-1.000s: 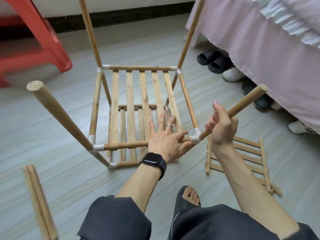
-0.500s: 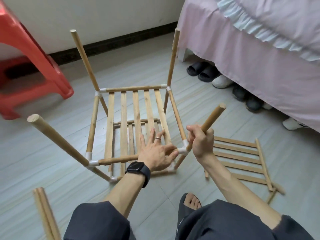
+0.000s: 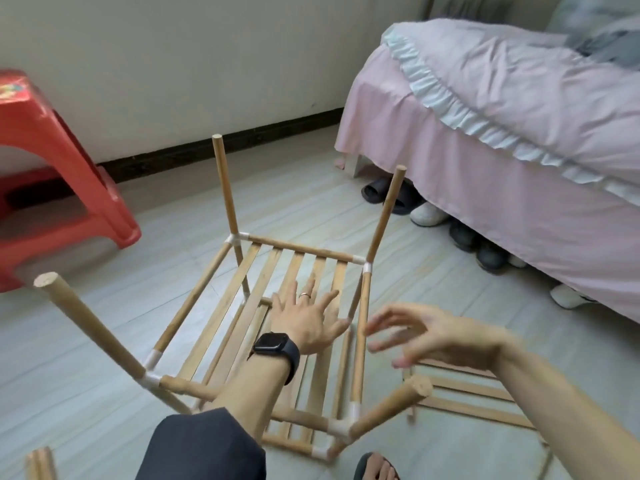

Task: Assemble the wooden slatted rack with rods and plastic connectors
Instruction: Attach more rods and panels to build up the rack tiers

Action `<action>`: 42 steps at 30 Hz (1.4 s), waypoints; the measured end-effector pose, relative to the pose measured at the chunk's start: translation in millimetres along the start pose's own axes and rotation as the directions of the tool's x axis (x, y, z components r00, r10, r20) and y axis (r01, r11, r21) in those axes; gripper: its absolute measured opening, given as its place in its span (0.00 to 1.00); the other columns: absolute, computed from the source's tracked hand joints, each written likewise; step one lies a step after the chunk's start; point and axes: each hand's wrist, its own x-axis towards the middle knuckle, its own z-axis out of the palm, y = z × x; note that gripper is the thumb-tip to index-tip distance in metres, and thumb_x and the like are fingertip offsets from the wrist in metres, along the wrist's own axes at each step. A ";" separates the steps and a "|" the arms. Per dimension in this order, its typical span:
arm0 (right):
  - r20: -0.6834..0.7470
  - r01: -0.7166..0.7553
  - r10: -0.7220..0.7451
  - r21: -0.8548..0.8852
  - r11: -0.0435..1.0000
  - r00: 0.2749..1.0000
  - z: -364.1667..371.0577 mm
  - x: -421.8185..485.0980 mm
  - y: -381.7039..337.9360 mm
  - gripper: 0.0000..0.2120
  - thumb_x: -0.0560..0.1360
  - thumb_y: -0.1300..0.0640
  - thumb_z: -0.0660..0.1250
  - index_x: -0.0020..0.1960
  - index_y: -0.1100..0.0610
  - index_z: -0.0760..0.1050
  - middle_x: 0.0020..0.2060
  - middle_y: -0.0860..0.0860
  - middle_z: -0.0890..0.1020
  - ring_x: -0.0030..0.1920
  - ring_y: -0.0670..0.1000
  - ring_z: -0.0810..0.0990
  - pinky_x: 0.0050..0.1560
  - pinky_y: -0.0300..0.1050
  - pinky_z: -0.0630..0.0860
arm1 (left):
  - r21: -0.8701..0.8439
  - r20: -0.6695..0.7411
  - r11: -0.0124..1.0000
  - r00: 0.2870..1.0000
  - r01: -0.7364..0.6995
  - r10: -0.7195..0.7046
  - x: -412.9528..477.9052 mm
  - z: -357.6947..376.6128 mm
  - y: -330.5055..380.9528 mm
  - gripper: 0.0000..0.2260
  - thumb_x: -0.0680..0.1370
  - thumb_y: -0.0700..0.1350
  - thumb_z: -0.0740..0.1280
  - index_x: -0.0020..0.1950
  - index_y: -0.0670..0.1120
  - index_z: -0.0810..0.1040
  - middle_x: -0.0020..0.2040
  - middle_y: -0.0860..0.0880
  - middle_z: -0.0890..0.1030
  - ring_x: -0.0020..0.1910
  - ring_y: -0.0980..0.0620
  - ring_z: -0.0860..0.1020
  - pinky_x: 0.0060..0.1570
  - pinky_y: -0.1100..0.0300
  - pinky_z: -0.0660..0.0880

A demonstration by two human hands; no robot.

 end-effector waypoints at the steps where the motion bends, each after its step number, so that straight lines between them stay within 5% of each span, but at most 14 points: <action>1: -0.264 0.058 -0.046 0.040 0.997 0.963 -15.7 13.1 -9.7 0.34 0.58 0.48 0.81 0.62 0.55 0.76 0.65 0.55 0.78 0.63 0.53 0.80 0.63 0.52 0.79 | 0.011 -0.011 1.000 1.000 0.012 -0.012 5.7 9.1 -2.2 0.33 0.78 0.73 0.47 0.81 0.66 0.45 0.83 0.49 0.39 0.81 0.42 0.37 0.75 0.32 0.39; 2: -0.530 0.138 -0.099 0.033 0.990 0.842 -28.8 29.1 -19.9 0.36 0.58 0.43 0.81 0.61 0.54 0.75 0.64 0.53 0.78 0.62 0.51 0.80 0.65 0.53 0.78 | 0.022 -0.038 0.999 0.999 0.025 -0.024 9.7 18.9 -3.5 0.33 0.78 0.74 0.44 0.80 0.66 0.41 0.82 0.49 0.36 0.80 0.42 0.34 0.75 0.32 0.37; 4: -0.782 0.273 -0.178 -0.011 0.962 0.597 -48.6 63.2 -45.8 0.34 0.66 0.40 0.79 0.64 0.52 0.69 0.65 0.50 0.74 0.64 0.48 0.76 0.65 0.50 0.75 | 0.041 -0.122 0.997 0.991 0.059 -0.054 13.1 37.7 -2.7 0.32 0.78 0.73 0.40 0.80 0.66 0.38 0.82 0.50 0.35 0.80 0.43 0.32 0.74 0.32 0.36; 8: -0.836 0.378 -0.250 -0.055 0.924 0.489 -66.1 132.5 -76.6 0.20 0.75 0.40 0.71 0.56 0.52 0.68 0.49 0.47 0.76 0.50 0.46 0.77 0.54 0.44 0.75 | 0.002 -0.214 0.997 0.974 0.076 -0.074 16.9 51.9 -2.9 0.31 0.77 0.71 0.39 0.80 0.67 0.41 0.82 0.52 0.38 0.80 0.44 0.34 0.74 0.35 0.34; 11: -0.949 0.516 -0.206 -0.056 0.855 0.239 -65.7 168.1 -73.8 0.19 0.73 0.48 0.67 0.32 0.55 0.63 0.27 0.47 0.68 0.32 0.50 0.68 0.39 0.49 0.69 | 0.006 -0.231 0.998 0.971 0.058 -0.055 17.5 55.1 -10.3 0.31 0.77 0.72 0.42 0.80 0.67 0.40 0.82 0.52 0.37 0.80 0.44 0.33 0.74 0.35 0.33; 13: -0.969 0.559 -0.188 -0.069 0.826 0.159 -72.0 180.5 -69.8 0.20 0.69 0.53 0.66 0.29 0.62 0.59 0.25 0.55 0.64 0.30 0.56 0.64 0.35 0.53 0.64 | 0.029 -0.219 0.999 0.975 0.043 -0.035 18.0 58.2 -12.7 0.33 0.77 0.72 0.45 0.79 0.67 0.38 0.82 0.51 0.35 0.79 0.43 0.32 0.72 0.34 0.30; 15: -0.952 0.597 -0.231 -0.068 0.799 0.201 -77.7 186.9 -70.5 0.20 0.67 0.56 0.66 0.28 0.63 0.58 0.26 0.60 0.61 0.29 0.64 0.60 0.32 0.57 0.61 | 0.031 -0.209 0.999 0.978 0.031 -0.024 19.4 59.1 -13.3 0.34 0.77 0.71 0.47 0.79 0.66 0.37 0.81 0.50 0.33 0.79 0.42 0.31 0.71 0.34 0.29; 18: -0.935 0.636 -0.253 -0.038 0.770 0.250 -78.4 183.9 -71.9 0.22 0.68 0.61 0.65 0.21 0.52 0.59 0.20 0.53 0.60 0.23 0.55 0.58 0.28 0.49 0.57 | 0.032 -0.198 0.999 0.980 0.018 -0.011 21.3 57.1 -14.4 0.35 0.77 0.70 0.49 0.80 0.66 0.37 0.81 0.50 0.32 0.79 0.41 0.30 0.70 0.34 0.28; 22: -0.933 0.650 -0.230 0.006 0.760 0.278 -78.1 176.0 -74.2 0.24 0.71 0.64 0.64 0.19 0.51 0.61 0.19 0.48 0.60 0.21 0.51 0.57 0.26 0.42 0.57 | 0.031 -0.188 0.999 0.982 0.012 -0.006 18.7 54.8 -10.9 0.35 0.77 0.70 0.49 0.80 0.65 0.37 0.81 0.49 0.31 0.79 0.41 0.31 0.71 0.33 0.29; 31: -0.960 0.491 -0.187 -0.064 0.869 0.207 -76.2 163.8 -73.5 0.15 0.67 0.53 0.65 0.27 0.53 0.62 0.29 0.58 0.65 0.31 0.59 0.62 0.29 0.58 0.61 | 0.114 -0.110 0.993 0.994 -0.005 0.017 -8.6 58.7 -8.0 0.37 0.77 0.74 0.44 0.81 0.60 0.36 0.80 0.47 0.30 0.77 0.41 0.28 0.72 0.31 0.31; 34: -0.960 0.450 -0.165 -0.047 0.892 0.227 -80.2 152.1 -67.8 0.14 0.65 0.47 0.64 0.27 0.51 0.63 0.26 0.55 0.67 0.31 0.56 0.66 0.33 0.54 0.65 | 0.168 -0.002 0.985 0.999 -0.043 0.044 -33.1 57.2 -4.1 0.39 0.75 0.76 0.50 0.82 0.58 0.54 0.78 0.45 0.28 0.77 0.40 0.27 0.69 0.29 0.28; 37: -0.948 0.427 -0.167 -0.037 0.903 0.271 -82.8 139.3 -60.5 0.14 0.66 0.45 0.63 0.30 0.50 0.61 0.26 0.51 0.67 0.32 0.55 0.67 0.36 0.52 0.66 | 0.193 0.021 0.978 0.997 -0.078 0.076 -43.7 48.3 -3.2 0.33 0.72 0.74 0.58 0.70 0.56 0.74 0.82 0.46 0.35 0.79 0.39 0.33 0.72 0.30 0.32; 42: -0.923 0.363 -0.249 -0.133 0.922 0.294 -70.3 106.7 -38.0 0.21 0.74 0.36 0.61 0.36 0.53 0.66 0.30 0.53 0.69 0.33 0.53 0.70 0.40 0.54 0.70 | 0.235 -0.103 0.966 0.986 -0.105 0.132 -35.9 22.3 -20.2 0.13 0.72 0.60 0.69 0.52 0.56 0.81 0.83 0.49 0.51 0.82 0.46 0.43 0.76 0.34 0.42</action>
